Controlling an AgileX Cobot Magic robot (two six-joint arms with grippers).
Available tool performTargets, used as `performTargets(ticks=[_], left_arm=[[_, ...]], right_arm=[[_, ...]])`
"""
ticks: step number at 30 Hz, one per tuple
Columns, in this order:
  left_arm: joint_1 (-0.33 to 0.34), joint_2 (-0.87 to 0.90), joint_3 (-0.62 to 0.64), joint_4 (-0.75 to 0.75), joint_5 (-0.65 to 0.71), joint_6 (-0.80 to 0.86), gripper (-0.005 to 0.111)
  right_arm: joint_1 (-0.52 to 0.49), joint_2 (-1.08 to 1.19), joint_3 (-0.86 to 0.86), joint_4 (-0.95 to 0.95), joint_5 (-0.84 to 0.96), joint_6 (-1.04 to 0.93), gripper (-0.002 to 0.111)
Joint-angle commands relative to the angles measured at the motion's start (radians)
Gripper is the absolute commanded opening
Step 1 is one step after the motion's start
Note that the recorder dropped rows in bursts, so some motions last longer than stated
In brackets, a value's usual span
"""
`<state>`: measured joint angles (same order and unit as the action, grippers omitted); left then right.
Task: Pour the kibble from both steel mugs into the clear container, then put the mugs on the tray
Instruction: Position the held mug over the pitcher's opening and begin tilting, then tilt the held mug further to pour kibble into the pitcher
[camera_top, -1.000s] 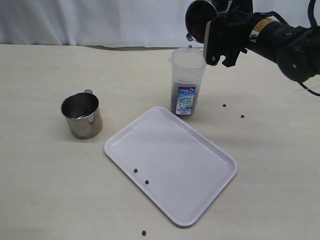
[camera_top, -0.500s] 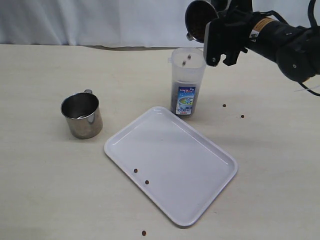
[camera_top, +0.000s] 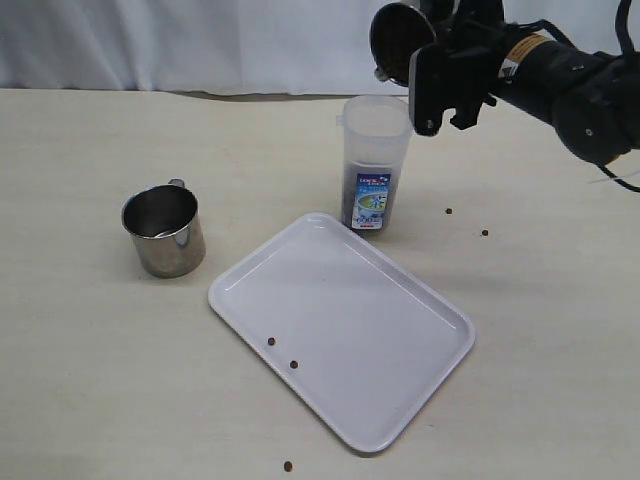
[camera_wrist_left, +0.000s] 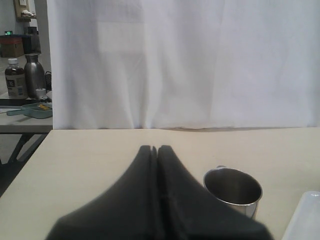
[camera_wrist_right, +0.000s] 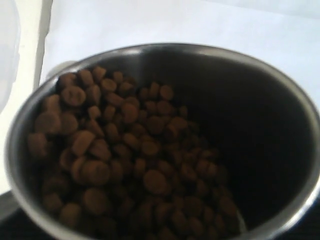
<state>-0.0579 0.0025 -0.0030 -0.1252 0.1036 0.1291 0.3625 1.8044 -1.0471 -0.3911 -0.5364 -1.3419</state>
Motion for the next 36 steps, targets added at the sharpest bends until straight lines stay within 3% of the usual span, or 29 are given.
performTargets(ticks=[1,36], left_arm=[[-0.007,-0.003,0.003,0.005,-0.01,-0.002,0.0],[-0.007,-0.003,0.003,0.005,-0.005,-0.002,0.0]], right_arm=[[0.002,-0.003,-0.007,0.006,-0.042,-0.017,0.005],[0.002,-0.003,-0.007,0.006,-0.064,-0.054,0.005]])
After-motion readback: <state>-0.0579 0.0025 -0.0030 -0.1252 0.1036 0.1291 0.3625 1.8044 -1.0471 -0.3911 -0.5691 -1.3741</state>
